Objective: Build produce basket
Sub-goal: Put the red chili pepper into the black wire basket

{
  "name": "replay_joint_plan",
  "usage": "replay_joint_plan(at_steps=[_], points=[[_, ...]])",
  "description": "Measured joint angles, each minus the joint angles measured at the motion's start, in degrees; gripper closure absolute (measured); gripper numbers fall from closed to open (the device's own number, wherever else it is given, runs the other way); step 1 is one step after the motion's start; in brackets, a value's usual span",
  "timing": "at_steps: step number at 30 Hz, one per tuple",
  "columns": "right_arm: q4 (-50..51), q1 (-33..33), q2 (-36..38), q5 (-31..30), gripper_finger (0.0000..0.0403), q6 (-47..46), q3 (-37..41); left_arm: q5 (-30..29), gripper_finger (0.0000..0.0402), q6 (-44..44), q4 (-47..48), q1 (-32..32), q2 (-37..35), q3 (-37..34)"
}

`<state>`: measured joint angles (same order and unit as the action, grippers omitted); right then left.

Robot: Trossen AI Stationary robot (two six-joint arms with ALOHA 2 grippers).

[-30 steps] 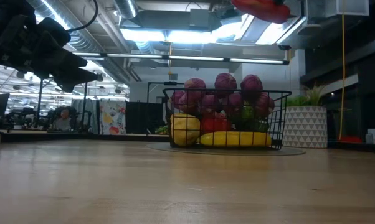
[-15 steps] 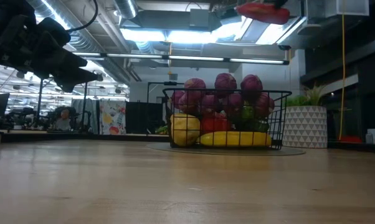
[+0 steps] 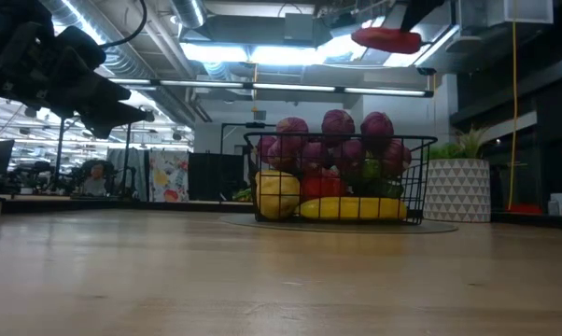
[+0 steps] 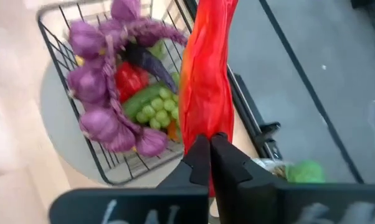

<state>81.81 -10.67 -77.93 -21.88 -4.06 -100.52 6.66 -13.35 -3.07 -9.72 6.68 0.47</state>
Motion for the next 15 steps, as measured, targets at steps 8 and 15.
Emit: replay_joint_plan(at_steps=[8, 15], points=[[-5.3, -3.0, -0.5, 6.7, 0.0403, 1.6, 0.7, 0.0, 0.0164, 0.0, 0.0, 0.0, 0.0, 0.0], [-5.8, -2.9, -0.8, 6.6, 0.0403, 1.6, 0.7, 0.0, 0.0164, 0.0, 0.0, 0.0, 0.0, 0.0]])
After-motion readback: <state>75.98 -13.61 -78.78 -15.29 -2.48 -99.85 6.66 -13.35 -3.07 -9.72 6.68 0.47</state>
